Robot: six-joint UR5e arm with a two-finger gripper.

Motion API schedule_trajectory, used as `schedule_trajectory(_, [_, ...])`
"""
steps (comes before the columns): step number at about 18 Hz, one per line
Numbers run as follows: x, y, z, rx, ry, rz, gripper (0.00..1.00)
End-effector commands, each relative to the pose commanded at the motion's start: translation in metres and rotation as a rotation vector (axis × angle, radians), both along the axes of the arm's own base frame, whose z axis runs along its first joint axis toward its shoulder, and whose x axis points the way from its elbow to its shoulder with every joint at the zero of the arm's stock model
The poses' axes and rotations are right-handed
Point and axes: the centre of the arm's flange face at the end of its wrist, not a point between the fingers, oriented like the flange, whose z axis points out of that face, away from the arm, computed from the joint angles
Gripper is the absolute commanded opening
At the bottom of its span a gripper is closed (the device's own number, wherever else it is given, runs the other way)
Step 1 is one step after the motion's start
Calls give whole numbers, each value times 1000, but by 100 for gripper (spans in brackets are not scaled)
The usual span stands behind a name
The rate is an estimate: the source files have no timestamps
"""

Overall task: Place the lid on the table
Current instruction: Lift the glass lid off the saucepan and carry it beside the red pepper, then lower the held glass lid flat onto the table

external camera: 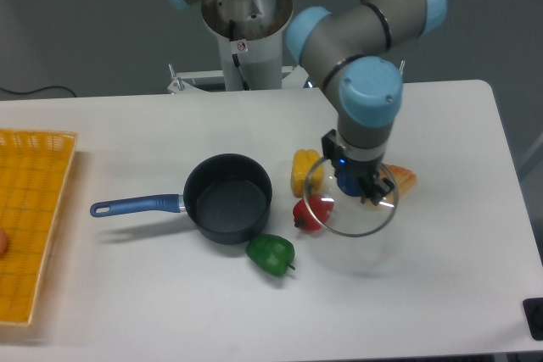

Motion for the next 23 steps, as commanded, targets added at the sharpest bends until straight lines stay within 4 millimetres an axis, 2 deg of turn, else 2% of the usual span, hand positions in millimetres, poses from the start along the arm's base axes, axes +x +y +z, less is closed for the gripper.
schedule_trajectory(2, [-10,5,-2,4,7,2,40])
schedule_trajectory(11, [-53,1,-36,8,24,-31,40])
schedule_trajectory(18, [-71,10,-50,13,34,-29,40])
schedule_trajectory(23, [-75,14,-67,12,37,-26,40])
